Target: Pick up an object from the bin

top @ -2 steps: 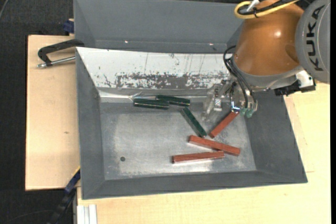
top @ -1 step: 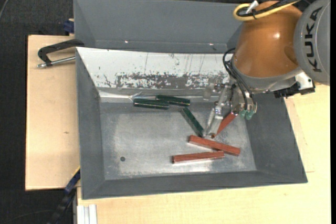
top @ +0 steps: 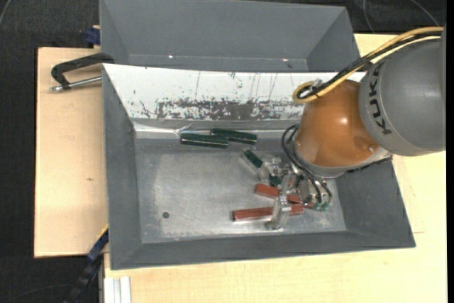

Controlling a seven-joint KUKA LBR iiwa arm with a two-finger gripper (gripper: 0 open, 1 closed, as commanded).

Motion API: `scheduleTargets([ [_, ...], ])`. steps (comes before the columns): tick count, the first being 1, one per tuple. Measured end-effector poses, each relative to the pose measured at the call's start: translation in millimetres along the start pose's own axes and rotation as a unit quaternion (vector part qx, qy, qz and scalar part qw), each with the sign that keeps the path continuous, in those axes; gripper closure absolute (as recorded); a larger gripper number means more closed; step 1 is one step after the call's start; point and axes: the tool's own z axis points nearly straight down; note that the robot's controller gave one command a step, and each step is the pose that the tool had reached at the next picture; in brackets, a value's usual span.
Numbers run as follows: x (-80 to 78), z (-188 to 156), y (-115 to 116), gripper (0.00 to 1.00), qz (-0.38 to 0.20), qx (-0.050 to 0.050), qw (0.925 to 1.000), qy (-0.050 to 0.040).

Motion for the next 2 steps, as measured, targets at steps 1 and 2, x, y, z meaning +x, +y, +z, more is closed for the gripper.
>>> scheduleTargets([
  [1,-4.2,-6,0,1.00,0.001,0.000,1.0000,-0.0065],
  [2,-18.6,-144,-14,1.00,-0.034,0.001,0.9994,-0.0095],
])
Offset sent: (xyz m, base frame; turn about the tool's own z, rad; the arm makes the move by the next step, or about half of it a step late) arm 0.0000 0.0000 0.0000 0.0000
